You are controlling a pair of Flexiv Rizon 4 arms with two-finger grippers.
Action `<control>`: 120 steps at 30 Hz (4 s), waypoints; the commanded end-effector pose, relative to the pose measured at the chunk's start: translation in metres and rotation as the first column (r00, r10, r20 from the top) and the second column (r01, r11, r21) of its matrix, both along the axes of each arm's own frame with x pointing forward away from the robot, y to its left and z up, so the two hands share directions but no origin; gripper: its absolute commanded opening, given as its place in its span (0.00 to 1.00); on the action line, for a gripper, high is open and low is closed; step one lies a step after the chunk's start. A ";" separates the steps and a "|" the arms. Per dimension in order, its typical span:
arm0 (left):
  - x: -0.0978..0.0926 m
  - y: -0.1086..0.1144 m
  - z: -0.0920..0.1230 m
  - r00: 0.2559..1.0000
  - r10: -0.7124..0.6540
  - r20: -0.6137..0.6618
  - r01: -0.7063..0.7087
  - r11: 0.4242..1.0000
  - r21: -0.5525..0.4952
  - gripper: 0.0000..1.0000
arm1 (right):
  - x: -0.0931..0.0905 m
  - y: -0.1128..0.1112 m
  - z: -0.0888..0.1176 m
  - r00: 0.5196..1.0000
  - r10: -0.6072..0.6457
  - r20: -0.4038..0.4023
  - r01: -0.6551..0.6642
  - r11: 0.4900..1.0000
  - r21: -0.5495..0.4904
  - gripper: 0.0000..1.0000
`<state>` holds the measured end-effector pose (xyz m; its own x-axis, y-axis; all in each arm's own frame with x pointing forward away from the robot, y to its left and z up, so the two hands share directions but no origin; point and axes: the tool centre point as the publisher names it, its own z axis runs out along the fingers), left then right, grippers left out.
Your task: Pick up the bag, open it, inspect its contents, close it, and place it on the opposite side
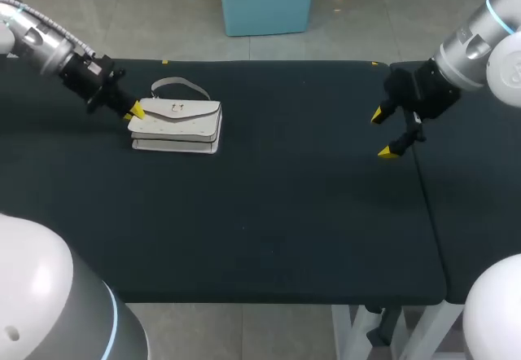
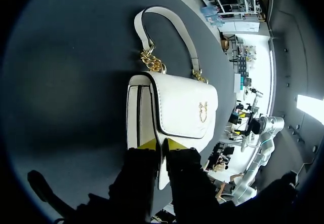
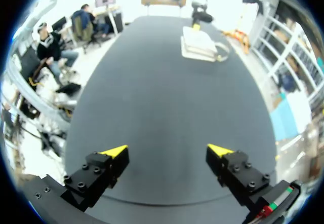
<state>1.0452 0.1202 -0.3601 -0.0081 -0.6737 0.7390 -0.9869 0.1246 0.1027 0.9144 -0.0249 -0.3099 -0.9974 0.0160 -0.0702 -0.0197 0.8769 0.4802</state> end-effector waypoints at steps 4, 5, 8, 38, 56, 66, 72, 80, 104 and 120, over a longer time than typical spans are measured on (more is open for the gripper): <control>0.001 -0.009 -0.006 0.999 -0.039 -0.017 0.039 0.999 -0.010 0.00 | 0.000 0.000 0.000 1.000 0.001 0.000 -0.001 1.000 0.001 1.00; 0.000 -0.011 -0.007 0.999 -0.042 -0.017 0.041 0.999 -0.012 0.00 | 0.000 0.000 0.000 1.000 0.001 0.000 -0.001 1.000 0.001 1.00; -0.004 -0.014 -0.008 0.999 -0.037 -0.004 0.037 0.999 -0.020 0.00 | 0.000 0.000 0.000 1.000 0.001 0.000 -0.001 1.000 0.001 1.00; -0.041 -0.110 -0.016 0.997 0.006 0.076 -0.008 1.000 0.030 0.00 | 0.000 0.000 0.000 1.000 0.001 0.000 -0.001 1.000 0.001 1.00; -0.052 -0.183 -0.003 0.996 -0.018 0.084 0.022 0.999 -0.045 0.00 | 0.000 0.000 0.000 1.000 0.001 0.000 -0.001 1.000 0.001 1.00; -0.058 -0.221 0.000 0.997 -0.034 0.064 0.039 0.997 -0.073 0.00 | 0.000 0.000 0.000 1.000 0.001 0.000 -0.001 1.000 0.001 1.00; -0.063 -0.247 -0.005 0.997 -0.071 0.038 0.074 0.993 -0.088 0.00 | 0.000 0.000 0.000 1.000 0.001 0.000 -0.001 1.000 0.001 1.00; -0.069 -0.267 -0.009 0.995 -0.095 0.035 0.098 0.990 -0.104 0.00 | 0.000 0.000 0.000 1.000 0.001 0.000 -0.001 1.000 0.001 1.00; -0.075 -0.268 -0.007 0.996 -0.077 0.055 0.082 0.991 -0.109 0.00 | 0.003 -0.004 0.001 0.992 -0.125 0.023 0.126 0.991 -0.034 1.00; -0.076 -0.262 0.001 0.995 -0.062 0.072 0.070 0.991 -0.111 1.00 | 0.004 -0.006 -0.003 0.981 -0.192 0.012 0.193 0.981 -0.020 1.00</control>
